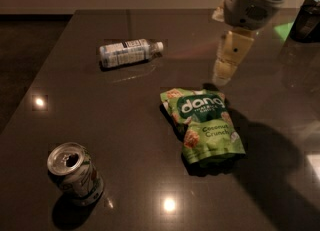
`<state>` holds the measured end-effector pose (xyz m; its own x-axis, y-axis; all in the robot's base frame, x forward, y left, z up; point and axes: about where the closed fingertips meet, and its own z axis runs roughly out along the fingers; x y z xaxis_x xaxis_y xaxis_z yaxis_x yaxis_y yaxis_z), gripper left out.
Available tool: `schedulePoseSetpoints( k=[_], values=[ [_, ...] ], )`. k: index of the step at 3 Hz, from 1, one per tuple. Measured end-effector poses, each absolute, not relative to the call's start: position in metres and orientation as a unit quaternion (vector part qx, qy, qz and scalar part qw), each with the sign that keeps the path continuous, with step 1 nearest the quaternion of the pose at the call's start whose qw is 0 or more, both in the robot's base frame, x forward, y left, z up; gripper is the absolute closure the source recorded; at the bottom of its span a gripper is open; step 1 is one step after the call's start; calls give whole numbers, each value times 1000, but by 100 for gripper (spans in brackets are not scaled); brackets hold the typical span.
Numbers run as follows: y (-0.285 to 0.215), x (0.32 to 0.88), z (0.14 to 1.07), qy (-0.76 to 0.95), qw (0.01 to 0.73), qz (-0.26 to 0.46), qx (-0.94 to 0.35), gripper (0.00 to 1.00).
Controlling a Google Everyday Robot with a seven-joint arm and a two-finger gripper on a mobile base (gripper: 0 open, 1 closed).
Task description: Move blue plastic bottle near 7up can
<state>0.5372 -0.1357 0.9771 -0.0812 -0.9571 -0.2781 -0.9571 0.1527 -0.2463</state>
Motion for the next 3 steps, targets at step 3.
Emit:
schedulePoseSetpoints(
  k=[3],
  values=[
    [-53,642,942,734,193,-4,-651,0]
  ],
)
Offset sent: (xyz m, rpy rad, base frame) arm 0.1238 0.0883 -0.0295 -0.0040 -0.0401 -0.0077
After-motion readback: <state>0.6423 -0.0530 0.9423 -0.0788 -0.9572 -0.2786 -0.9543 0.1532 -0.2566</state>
